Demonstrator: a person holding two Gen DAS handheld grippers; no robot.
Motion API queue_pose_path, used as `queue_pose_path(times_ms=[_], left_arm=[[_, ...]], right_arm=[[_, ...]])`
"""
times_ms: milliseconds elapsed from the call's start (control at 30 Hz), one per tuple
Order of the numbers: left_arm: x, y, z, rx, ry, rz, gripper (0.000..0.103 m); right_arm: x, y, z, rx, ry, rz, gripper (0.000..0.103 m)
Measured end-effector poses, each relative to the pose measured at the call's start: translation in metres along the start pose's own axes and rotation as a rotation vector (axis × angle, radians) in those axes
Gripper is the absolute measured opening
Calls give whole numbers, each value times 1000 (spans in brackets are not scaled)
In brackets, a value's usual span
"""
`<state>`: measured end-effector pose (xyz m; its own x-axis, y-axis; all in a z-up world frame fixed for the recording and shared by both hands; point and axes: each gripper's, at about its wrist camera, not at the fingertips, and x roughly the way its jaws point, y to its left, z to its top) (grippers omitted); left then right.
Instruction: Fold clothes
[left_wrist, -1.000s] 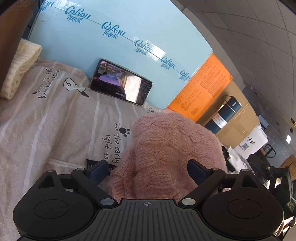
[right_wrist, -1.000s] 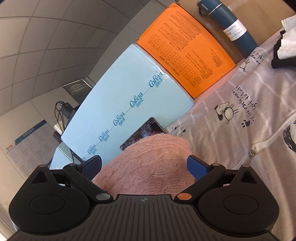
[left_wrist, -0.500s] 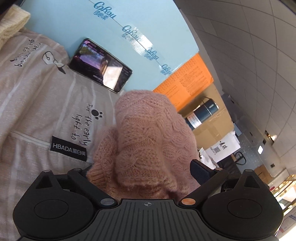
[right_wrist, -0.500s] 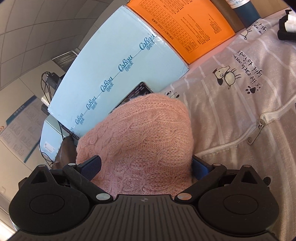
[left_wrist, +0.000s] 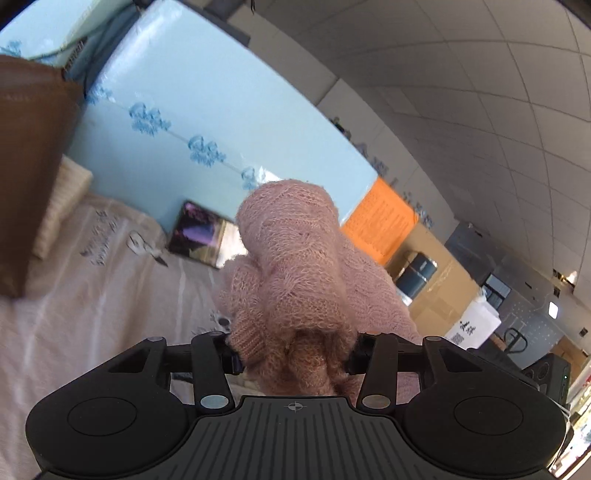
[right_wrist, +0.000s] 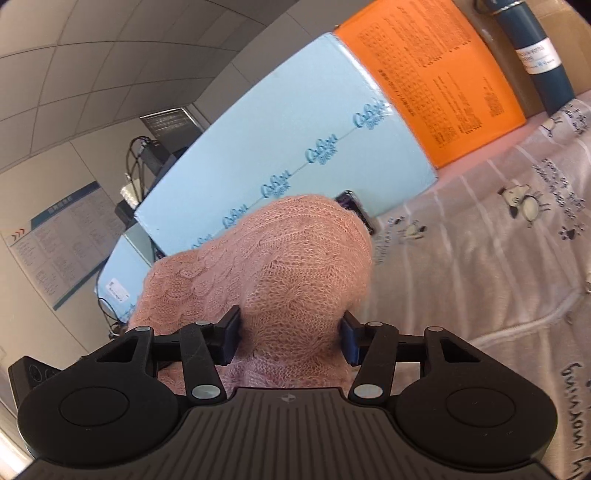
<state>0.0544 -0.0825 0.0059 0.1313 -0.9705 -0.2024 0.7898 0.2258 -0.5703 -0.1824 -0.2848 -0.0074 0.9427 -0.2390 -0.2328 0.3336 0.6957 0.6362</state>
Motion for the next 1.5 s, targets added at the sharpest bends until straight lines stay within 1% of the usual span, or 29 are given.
queue_pose_path(times_ms=[67, 133, 200, 267, 367, 533, 600, 667, 733, 767, 833, 933, 1000, 1033, 1067, 1100, 1133, 1167, 1233, 1267, 1333, 1400, 1433, 1500], left_arm=[[-30, 9, 10, 1, -87, 39, 45], [-57, 18, 18, 4, -168, 84, 45], [-86, 29, 27, 12, -252, 146, 45], [-111, 39, 36, 10, -319, 206, 45], [-140, 53, 50, 11, -393, 284, 45], [-168, 75, 70, 34, -474, 394, 45], [-169, 85, 77, 33, -487, 419, 45], [-166, 96, 85, 31, -488, 440, 45], [-157, 111, 93, 36, -480, 466, 46], [-151, 119, 97, 41, -475, 480, 49], [-134, 144, 103, 44, -471, 504, 50], [-114, 181, 97, -47, -435, 552, 55], [-110, 189, 94, -49, -415, 568, 65], [-113, 188, 93, -40, -427, 586, 76], [-115, 186, 92, -35, -446, 601, 85], [-119, 185, 92, -36, -474, 612, 89], [-121, 186, 93, -41, -496, 631, 96], [-122, 189, 96, -48, -510, 660, 99], [-121, 195, 102, -64, -525, 713, 100], [-118, 201, 106, -75, -510, 728, 100], [-103, 211, 115, -73, -446, 773, 102], [-83, 218, 122, -20, -384, 840, 103], [-76, 221, 125, -8, -368, 857, 103], [-69, 230, 129, -37, -351, 851, 103]], right_arm=[[11, 24, 3, -20, -5, 55, 50], [31, 54, 3, -62, 7, 120, 50], [53, 82, -2, -93, 26, 177, 50], [78, 111, -8, -121, 47, 235, 50], [111, 149, -19, -142, 66, 299, 50], [154, 201, -32, -200, 81, 352, 50], [166, 210, -37, -206, 82, 354, 51], [179, 218, -42, -225, 82, 335, 51], [193, 223, -45, -250, 83, 305, 52], [200, 225, -46, -266, 84, 286, 53], [215, 224, -48, -288, 93, 253, 55], [240, 217, -53, -312, 117, 209, 56], [256, 213, -55, -328, 133, 180, 58], [264, 210, -57, -337, 141, 165, 63], [271, 209, -58, -346, 145, 152, 70], [274, 210, -59, -358, 126, 150, 73], [279, 210, -59, -346, 126, 142, 77], [284, 210, -58, -332, 127, 133, 80], [297, 208, -56, -278, 151, 97, 84], [305, 206, -56, -259, 167, 84, 86], [320, 202, -55, -223, 197, 59, 90], [331, 198, -56, -198, 219, 32, 91], [336, 196, -57, -190, 229, 20, 91], [341, 193, -58, -199, 234, 13, 93]])
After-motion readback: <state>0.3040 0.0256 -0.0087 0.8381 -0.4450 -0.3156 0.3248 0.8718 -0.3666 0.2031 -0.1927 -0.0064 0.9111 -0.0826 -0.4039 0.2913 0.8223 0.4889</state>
